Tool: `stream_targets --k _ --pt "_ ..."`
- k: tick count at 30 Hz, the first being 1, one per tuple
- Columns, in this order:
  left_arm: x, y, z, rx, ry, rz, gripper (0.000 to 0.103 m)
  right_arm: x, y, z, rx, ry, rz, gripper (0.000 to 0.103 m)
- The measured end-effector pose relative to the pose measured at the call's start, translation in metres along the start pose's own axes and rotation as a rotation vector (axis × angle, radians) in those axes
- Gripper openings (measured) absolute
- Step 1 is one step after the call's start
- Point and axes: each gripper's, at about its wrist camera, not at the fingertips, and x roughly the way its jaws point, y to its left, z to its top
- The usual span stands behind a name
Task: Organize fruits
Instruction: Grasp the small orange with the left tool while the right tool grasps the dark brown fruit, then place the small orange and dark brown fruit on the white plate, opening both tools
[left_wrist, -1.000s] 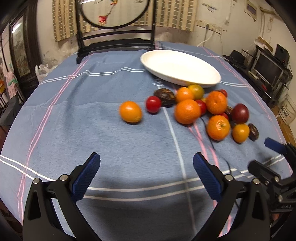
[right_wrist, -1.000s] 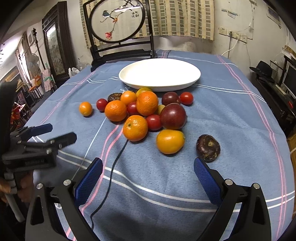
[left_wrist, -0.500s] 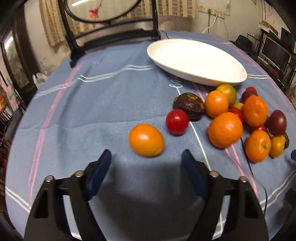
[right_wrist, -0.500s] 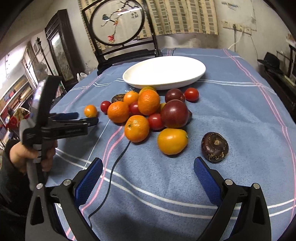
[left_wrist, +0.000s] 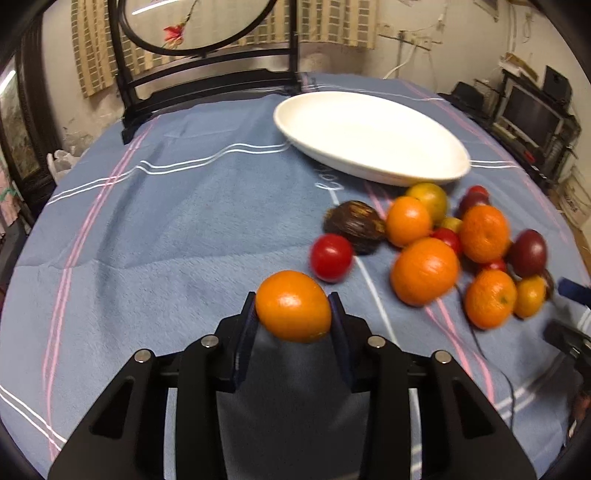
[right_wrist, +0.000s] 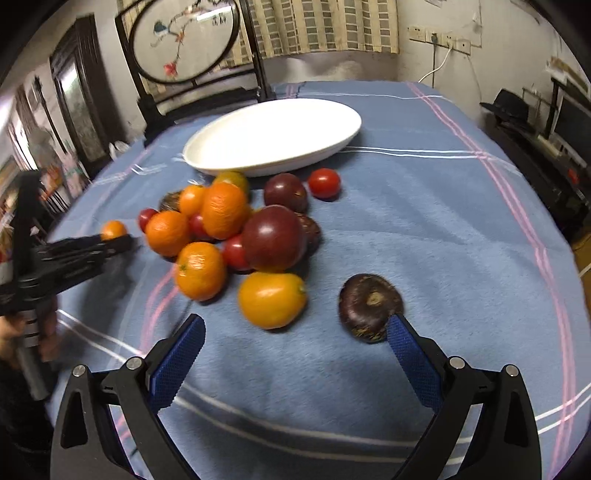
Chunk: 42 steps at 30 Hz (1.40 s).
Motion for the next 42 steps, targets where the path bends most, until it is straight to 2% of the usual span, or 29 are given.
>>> stream_targets --k 4,10,15,19,22,24,25,26,27,28,29,32,36,38,40,42 --pt "-0.009 -0.004 -0.009 -0.006 -0.009 -0.051 0.037 0.003 0.007 0.001 -0.022 -0.003 -0.042 0.099" --pt "-0.017 0.002 -0.02 -0.029 -0.009 -0.08 0.037 -0.013 0.003 0.001 -0.032 -0.026 -0.006 0.099" --pt "-0.021 0.005 -0.026 -0.057 -0.019 -0.104 0.037 -0.017 -0.017 -0.004 -0.054 -0.024 -0.13 0.099" --pt "-0.021 0.002 -0.03 -0.057 -0.01 -0.113 0.037 -0.004 -0.028 -0.006 -0.061 0.016 -0.162 0.097" --pt "-0.022 -0.002 -0.031 -0.052 -0.008 -0.11 0.037 0.012 -0.037 0.0 -0.011 0.055 -0.14 0.081" --pt "-0.023 -0.002 -0.03 -0.049 -0.011 -0.102 0.037 0.021 -0.04 0.005 -0.002 0.069 -0.126 0.078" --pt "-0.023 -0.002 -0.029 -0.046 -0.012 -0.099 0.037 0.022 -0.039 0.007 -0.016 0.065 -0.13 0.072" --pt "-0.023 -0.002 -0.029 -0.044 -0.013 -0.095 0.037 0.023 -0.038 0.009 -0.027 0.06 -0.121 0.062" --pt "-0.023 -0.002 -0.027 -0.041 -0.014 -0.088 0.037 0.023 -0.036 0.008 -0.035 0.055 -0.12 0.058" --pt "-0.023 -0.002 -0.026 -0.037 -0.014 -0.084 0.037 0.023 -0.036 0.009 -0.042 0.05 -0.113 0.047" --pt "-0.023 -0.003 -0.023 -0.03 -0.014 -0.082 0.037 0.021 -0.035 0.01 -0.046 0.052 -0.104 0.042" --pt "-0.027 -0.006 -0.014 0.007 -0.022 -0.081 0.037 0.011 -0.043 0.018 -0.011 0.036 -0.047 0.042" --pt "-0.032 -0.012 0.018 0.049 -0.051 -0.079 0.037 -0.017 -0.048 0.05 0.023 -0.095 0.026 0.042" --pt "-0.031 -0.016 0.043 0.059 -0.074 -0.087 0.037 -0.021 -0.044 0.07 0.014 -0.128 0.055 0.042" --pt "-0.025 -0.022 0.065 0.064 -0.085 -0.073 0.037 -0.016 -0.03 0.095 -0.036 -0.16 0.059 0.042" --pt "-0.01 -0.03 0.093 0.062 -0.088 -0.08 0.037 0.005 -0.016 0.119 -0.073 -0.147 0.062 0.042"
